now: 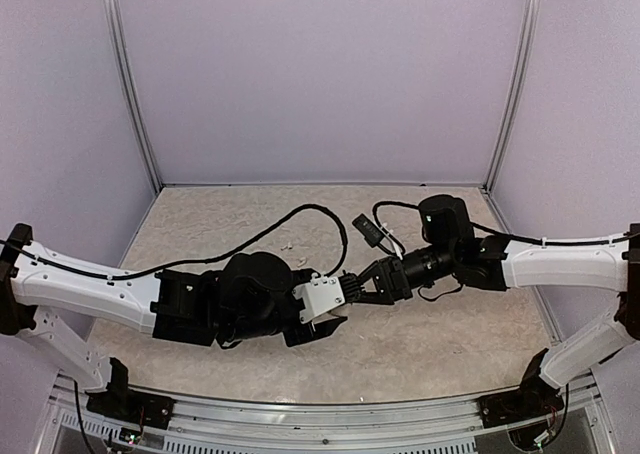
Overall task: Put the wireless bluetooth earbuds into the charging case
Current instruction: Pass from the left arm to the right, then pass from the right arm to the left
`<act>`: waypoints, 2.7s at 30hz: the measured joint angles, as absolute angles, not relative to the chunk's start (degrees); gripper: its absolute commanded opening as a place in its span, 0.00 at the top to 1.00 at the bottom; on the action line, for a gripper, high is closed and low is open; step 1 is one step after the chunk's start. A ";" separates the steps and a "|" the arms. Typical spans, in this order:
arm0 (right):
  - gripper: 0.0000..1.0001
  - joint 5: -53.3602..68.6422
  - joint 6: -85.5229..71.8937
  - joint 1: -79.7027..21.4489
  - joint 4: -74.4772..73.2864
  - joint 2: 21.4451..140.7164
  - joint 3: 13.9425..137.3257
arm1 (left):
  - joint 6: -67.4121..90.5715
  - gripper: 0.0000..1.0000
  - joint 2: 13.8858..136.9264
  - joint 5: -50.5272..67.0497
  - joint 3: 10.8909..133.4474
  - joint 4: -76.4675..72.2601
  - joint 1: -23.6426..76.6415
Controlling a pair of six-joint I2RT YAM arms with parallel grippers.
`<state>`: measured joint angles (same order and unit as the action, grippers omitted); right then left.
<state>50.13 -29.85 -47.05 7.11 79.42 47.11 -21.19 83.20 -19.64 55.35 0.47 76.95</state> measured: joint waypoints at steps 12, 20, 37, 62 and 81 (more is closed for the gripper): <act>0.84 50.57 -31.44 -48.38 6.42 82.11 48.18 | -23.20 0.53 83.83 -21.63 55.31 2.76 77.21; 0.94 50.19 -31.20 -48.38 5.89 82.74 48.25 | -23.31 0.30 84.60 -23.07 55.31 2.96 77.52; 0.93 46.00 -22.20 -45.82 13.10 67.70 48.03 | -10.02 0.25 67.59 -10.28 42.50 -14.39 70.61; 0.92 49.17 -13.93 -47.64 20.14 65.80 47.53 | 6.04 0.45 72.42 13.78 44.47 -31.33 67.42; 0.73 51.09 -13.17 -48.27 20.99 65.95 45.98 | 7.01 0.86 74.76 14.66 45.71 -31.46 66.65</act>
